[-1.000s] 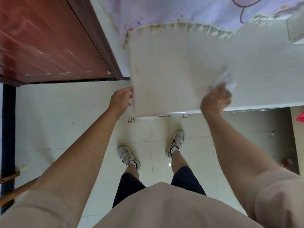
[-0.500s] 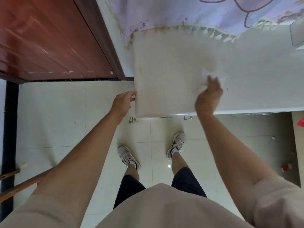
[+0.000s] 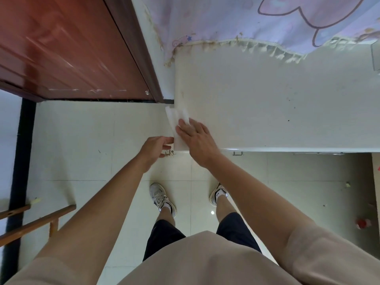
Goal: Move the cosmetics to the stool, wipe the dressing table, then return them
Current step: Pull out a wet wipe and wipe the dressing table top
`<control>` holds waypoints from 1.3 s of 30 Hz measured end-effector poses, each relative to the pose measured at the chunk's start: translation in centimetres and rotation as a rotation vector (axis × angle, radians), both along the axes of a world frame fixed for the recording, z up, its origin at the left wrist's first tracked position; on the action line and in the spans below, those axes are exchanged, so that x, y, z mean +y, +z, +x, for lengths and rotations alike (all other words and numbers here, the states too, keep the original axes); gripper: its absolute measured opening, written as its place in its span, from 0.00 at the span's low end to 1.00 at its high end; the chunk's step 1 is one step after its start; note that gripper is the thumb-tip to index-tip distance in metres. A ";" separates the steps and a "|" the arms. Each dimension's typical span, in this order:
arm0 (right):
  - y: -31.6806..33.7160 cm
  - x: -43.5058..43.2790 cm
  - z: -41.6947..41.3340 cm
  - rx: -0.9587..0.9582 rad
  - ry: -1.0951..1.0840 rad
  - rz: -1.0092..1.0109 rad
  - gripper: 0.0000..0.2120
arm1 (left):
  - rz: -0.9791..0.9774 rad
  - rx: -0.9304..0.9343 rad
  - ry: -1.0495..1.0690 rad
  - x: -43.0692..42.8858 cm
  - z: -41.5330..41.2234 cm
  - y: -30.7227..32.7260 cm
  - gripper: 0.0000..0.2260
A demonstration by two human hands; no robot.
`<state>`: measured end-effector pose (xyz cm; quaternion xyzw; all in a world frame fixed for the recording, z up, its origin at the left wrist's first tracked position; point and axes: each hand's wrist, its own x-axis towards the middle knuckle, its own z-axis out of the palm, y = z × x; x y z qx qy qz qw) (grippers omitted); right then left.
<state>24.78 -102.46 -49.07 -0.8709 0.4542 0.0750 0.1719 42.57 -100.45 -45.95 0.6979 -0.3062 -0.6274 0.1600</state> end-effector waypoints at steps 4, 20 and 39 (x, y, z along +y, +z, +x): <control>0.6 -3.9 -5.6 0.051 -0.252 -0.084 0.31 | 0.012 -0.002 0.064 0.3 -0.5 -0.3 0.14; -0.5 -8.3 -10.9 0.108 -1.019 -0.095 0.30 | -0.027 -0.111 0.058 -0.6 -0.6 -1.7 0.06; 4.3 -2.8 -6.8 0.083 -0.100 0.051 0.29 | -0.043 -0.117 0.010 -0.5 -2.9 4.6 0.17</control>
